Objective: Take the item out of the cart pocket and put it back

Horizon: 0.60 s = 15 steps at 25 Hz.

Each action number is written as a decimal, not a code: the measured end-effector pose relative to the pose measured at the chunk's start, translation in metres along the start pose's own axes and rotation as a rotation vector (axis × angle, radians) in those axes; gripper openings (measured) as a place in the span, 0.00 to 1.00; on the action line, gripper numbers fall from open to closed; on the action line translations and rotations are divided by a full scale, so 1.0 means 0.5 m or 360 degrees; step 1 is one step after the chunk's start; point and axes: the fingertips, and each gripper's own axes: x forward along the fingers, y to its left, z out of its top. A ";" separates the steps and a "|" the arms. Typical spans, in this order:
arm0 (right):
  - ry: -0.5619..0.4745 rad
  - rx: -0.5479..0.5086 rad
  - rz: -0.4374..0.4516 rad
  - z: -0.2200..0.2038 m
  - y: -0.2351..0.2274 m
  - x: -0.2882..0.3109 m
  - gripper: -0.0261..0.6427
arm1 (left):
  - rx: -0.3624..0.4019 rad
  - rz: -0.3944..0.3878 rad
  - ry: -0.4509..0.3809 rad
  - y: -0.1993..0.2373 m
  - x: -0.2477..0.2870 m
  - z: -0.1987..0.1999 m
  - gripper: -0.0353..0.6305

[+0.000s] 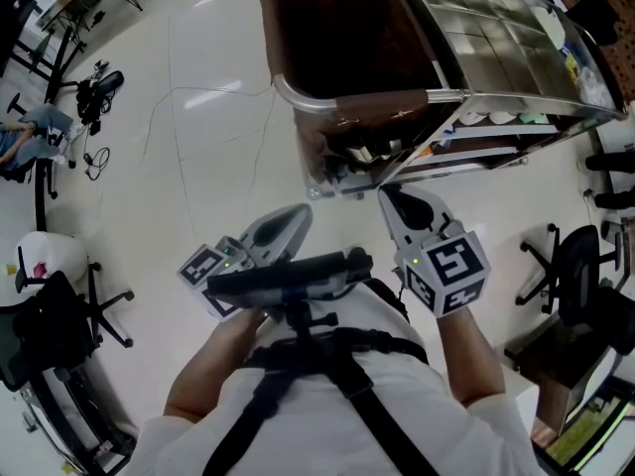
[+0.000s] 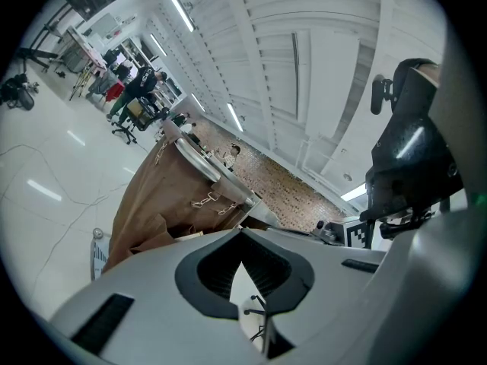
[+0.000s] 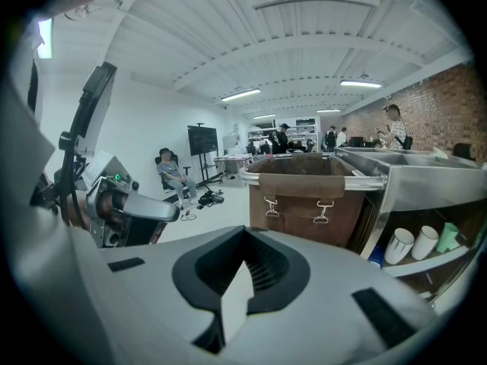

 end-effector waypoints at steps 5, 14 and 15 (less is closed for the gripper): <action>0.0029 -0.0007 0.0015 -0.006 0.008 0.001 0.04 | 0.0002 -0.0001 -0.0002 0.000 -0.003 0.001 0.04; 0.0027 -0.0010 0.0013 -0.011 0.014 0.004 0.04 | -0.0005 -0.0002 0.0003 0.001 -0.010 -0.001 0.04; 0.0029 -0.0010 0.0013 -0.012 0.015 0.004 0.04 | -0.0006 -0.0002 0.0004 0.001 -0.010 -0.001 0.04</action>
